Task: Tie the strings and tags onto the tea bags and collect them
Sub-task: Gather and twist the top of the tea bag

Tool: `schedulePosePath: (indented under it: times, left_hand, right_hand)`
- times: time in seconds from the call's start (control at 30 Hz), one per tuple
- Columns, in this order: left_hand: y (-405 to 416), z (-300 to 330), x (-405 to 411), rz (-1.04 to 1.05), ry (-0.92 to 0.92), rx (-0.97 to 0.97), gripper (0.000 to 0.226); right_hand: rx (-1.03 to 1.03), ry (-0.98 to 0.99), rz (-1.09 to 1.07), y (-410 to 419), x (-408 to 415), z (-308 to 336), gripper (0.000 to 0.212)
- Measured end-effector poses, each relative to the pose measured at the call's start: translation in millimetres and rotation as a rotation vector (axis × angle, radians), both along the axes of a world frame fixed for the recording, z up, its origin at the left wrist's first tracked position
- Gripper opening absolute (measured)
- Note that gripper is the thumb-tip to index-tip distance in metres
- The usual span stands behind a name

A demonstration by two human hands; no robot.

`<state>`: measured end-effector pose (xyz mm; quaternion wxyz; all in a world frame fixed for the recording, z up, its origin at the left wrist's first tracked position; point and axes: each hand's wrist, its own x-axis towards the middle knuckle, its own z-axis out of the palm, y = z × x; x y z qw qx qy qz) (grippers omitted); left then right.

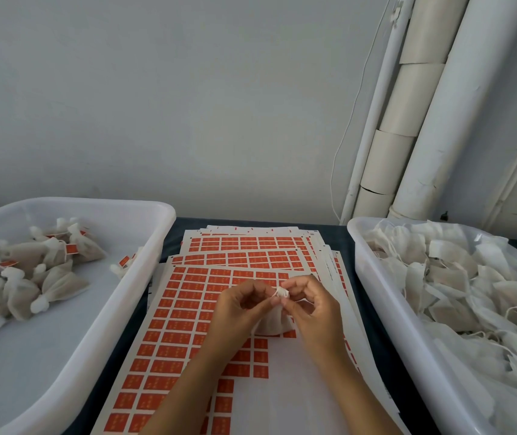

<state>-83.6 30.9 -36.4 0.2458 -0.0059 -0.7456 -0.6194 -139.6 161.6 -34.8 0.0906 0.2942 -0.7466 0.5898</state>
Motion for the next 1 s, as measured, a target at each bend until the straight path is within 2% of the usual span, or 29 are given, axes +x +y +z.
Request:
schedulePosePath:
  times: [0.23,0.37,0.53,0.87,1.0]
  left_hand:
    - [1.1,0.1,0.3,0.034,-0.028,-0.051,0.004]
    - [2.9,-0.4,-0.2,0.083,-0.085,-0.144,0.016]
    - [4.9,1.8,-0.5,0.095,-0.104,-0.214,0.018]
    - [7.8,-1.9,-3.0,0.243,-0.092,-0.328,0.01]
    - [8.1,-3.8,-3.7,0.305,-0.088,-0.387,0.011]
  right_hand:
    - [0.04,0.028,0.005,0.5,1.3,1.3,0.024]
    - [0.066,0.023,0.051,-0.7,2.6,1.6,0.02]
    - [0.056,-0.032,0.057,-0.6,1.5,0.6,0.014]
    - [0.125,0.035,0.042,0.9,-1.1,-1.3,0.021]
    - [0.14,-0.007,0.151,1.4,0.4,-0.9,0.009]
